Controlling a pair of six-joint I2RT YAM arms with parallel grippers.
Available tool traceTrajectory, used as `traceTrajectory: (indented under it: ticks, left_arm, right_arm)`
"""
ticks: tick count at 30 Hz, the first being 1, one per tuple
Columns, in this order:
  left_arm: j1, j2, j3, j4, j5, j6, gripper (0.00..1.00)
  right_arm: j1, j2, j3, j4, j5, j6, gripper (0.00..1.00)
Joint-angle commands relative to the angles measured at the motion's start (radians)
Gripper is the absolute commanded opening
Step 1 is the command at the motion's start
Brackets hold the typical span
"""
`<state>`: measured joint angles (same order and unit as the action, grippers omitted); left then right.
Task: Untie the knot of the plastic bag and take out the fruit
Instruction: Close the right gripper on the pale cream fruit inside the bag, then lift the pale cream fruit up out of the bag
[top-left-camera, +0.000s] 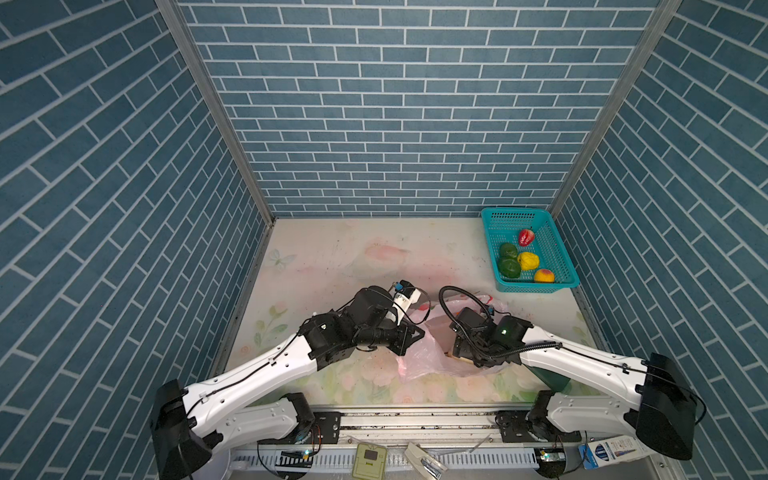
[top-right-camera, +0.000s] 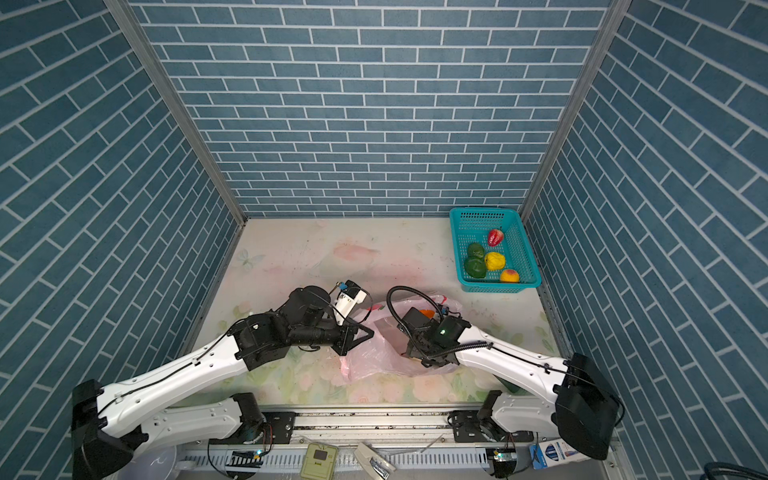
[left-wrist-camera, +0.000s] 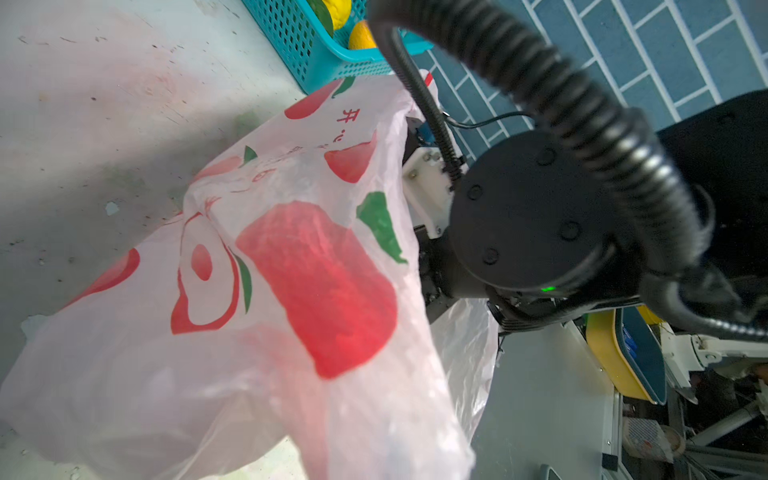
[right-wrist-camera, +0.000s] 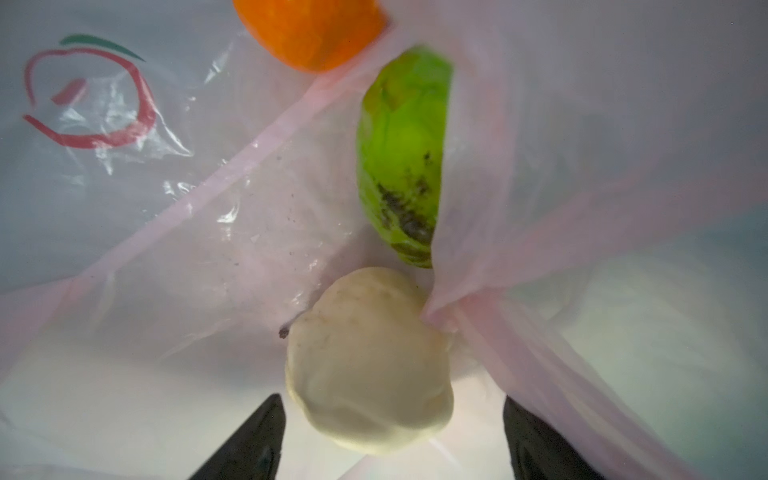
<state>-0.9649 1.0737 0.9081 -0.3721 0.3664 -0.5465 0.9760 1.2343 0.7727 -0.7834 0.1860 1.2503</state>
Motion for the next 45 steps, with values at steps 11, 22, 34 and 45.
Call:
traceTrajectory:
  ticks: [11, 22, 34, 45]
  left_arm:
    - [-0.010, 0.011, -0.002, -0.016, 0.071, 0.014, 0.00]
    - [-0.013, 0.029, -0.014, -0.068, 0.085, 0.064, 0.00]
    - [-0.026, -0.006, -0.058, -0.190, 0.108, 0.099, 0.00]
    - [-0.046, 0.050, -0.017, -0.143, 0.091, 0.088, 0.00]
  right_arm:
    - [-0.040, 0.185, -0.050, 0.305, -0.131, -0.018, 0.89]
    - [-0.058, 0.074, -0.070, 0.528, -0.132, -0.098, 0.89]
    - [-0.050, 0.094, -0.001, 0.383, -0.163, -0.111, 0.89]
    - [-0.040, 0.220, 0.023, 0.442, -0.166, -0.130, 0.85]
